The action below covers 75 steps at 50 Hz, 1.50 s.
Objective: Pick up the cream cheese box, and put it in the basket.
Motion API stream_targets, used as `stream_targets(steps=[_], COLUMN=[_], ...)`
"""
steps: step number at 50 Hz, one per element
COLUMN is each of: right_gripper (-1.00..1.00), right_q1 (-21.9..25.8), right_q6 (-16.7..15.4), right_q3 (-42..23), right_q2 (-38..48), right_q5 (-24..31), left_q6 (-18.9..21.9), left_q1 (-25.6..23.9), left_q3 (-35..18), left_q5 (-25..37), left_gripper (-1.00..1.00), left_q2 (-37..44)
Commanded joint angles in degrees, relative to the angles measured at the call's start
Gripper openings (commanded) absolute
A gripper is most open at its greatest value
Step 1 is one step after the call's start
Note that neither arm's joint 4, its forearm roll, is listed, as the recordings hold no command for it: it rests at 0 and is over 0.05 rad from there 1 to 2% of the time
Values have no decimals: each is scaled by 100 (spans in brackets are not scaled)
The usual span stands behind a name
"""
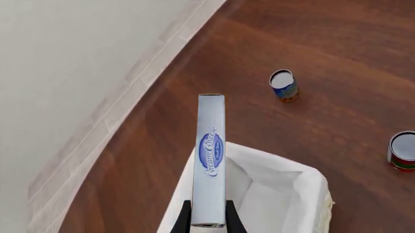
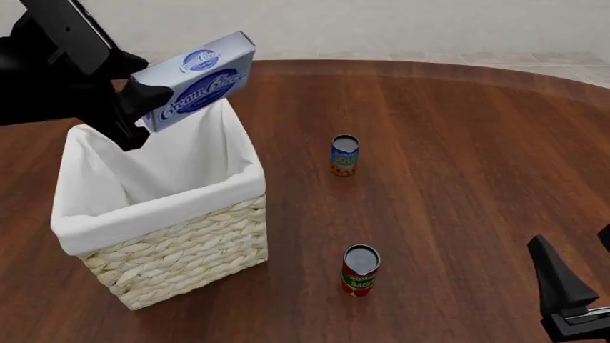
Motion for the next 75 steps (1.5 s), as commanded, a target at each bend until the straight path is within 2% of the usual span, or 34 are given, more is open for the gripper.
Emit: stream_targets(steps=[1,75], right_gripper=[100,100], right_q1=[15,95], right_q6=[0,-72], right_q3=[0,2], right_q2=[0,1], right_q5=[3,14], left_q6=[42,-100], left_q1=[148,633], left_q3=[181,1027], left_q5=[-6,253], left_gripper=[-100,-100], left_q2=[-211,-1077])
